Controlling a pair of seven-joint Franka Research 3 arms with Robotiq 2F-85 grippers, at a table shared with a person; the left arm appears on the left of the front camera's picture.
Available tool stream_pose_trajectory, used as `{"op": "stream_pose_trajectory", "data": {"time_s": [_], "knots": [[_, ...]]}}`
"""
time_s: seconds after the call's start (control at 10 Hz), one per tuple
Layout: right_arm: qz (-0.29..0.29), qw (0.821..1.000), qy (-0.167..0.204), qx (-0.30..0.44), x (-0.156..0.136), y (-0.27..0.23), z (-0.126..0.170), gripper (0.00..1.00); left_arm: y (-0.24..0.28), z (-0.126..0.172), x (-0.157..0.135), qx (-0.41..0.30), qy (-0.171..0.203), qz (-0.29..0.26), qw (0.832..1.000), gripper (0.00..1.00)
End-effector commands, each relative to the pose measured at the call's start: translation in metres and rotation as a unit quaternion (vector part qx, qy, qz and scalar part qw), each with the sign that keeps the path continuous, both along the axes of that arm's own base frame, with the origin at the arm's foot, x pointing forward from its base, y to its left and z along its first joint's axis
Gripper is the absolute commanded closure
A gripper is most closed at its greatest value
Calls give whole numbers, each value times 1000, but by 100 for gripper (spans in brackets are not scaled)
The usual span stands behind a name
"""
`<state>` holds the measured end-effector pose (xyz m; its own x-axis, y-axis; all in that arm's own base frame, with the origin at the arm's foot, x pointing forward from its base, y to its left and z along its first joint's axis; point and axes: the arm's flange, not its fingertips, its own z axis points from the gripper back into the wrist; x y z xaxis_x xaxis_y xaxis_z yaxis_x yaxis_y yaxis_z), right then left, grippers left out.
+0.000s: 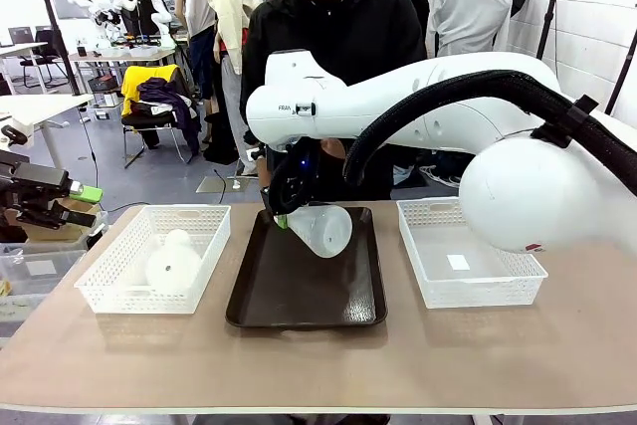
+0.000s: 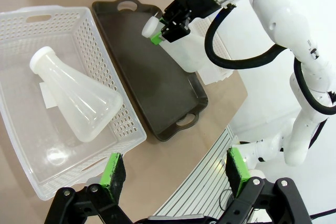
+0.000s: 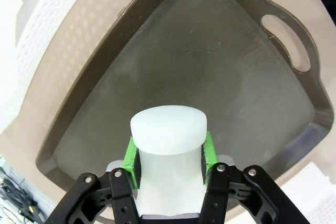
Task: Prepare the laboratory tools.
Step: While moving the picked Big flask to the Handle tray indicated by the person, stop as directed by the person.
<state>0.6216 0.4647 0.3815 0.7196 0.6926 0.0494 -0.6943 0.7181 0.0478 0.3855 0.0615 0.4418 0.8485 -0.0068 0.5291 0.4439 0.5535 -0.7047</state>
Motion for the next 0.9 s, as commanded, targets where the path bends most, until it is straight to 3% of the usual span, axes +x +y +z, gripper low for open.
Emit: {"op": "stream_pose_trajectory", "data": {"time_s": [0.0,0.8], "knots": [[-2,1000,-5,-2,-1,1,5,100,1,1,0,-3,-1,1,1000,0],[-2,1000,-5,-2,-1,1,5,100,1,1,0,-3,-1,1,1000,0]]}}
